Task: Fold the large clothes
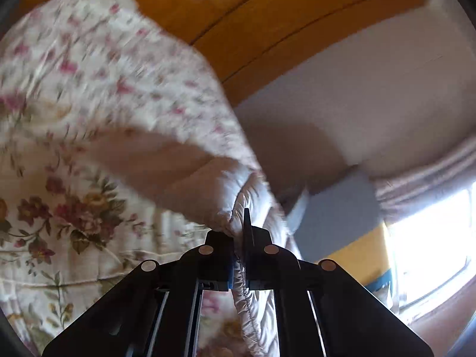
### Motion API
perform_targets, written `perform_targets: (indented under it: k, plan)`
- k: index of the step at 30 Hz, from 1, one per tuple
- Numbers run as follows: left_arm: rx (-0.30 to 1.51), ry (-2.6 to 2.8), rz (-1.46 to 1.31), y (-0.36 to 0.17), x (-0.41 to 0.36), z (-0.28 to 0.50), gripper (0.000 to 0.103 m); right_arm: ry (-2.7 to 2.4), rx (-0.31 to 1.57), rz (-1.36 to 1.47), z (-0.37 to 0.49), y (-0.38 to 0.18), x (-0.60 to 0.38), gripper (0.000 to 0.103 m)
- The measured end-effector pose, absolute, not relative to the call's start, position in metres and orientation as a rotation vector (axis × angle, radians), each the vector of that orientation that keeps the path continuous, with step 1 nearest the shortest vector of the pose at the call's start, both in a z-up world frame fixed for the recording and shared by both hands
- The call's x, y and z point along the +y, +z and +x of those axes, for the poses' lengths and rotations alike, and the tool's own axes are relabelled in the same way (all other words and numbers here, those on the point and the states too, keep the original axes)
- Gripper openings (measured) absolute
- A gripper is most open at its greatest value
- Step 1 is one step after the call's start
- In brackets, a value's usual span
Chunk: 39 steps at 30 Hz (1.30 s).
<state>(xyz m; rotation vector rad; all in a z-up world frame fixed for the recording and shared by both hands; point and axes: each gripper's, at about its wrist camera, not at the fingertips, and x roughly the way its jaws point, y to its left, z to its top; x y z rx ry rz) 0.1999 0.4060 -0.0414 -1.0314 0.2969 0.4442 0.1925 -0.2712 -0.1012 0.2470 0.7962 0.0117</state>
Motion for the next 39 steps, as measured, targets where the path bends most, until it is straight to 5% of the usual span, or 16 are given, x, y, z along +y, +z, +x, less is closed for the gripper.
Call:
perform_targets:
  k: [14, 25, 30, 33, 35, 39]
  plan:
    - [0.260, 0.128, -0.325, 0.076, 0.176, 0.243, 0.003, 0.037, 0.780, 0.283, 0.190, -0.101, -0.275, 0.096]
    - [0.595, -0.225, 0.232, -0.007, -0.026, 0.300, 0.004, 0.046, 0.774, 0.297, 0.189, -0.102, -0.278, 0.096]
    - [0.696, -0.268, 0.361, -0.059, -0.060, 0.312, 0.004, 0.048, 0.773, 0.300, 0.189, -0.102, -0.277, 0.097]
    - [0.696, -0.336, 0.402, -0.068, -0.070, 0.308, 0.021, 0.050, 0.776, 0.299, 0.189, -0.102, -0.276, 0.097]
    - [0.683, -0.391, 0.428, -0.068, -0.079, 0.302, 0.063, 0.049, 0.777, 0.296, 0.189, -0.103, -0.277, 0.097]
    - [0.598, -0.431, 0.498, -0.056, -0.104, 0.289, 0.073, 0.048, 0.778, 0.295, 0.190, -0.102, -0.276, 0.098]
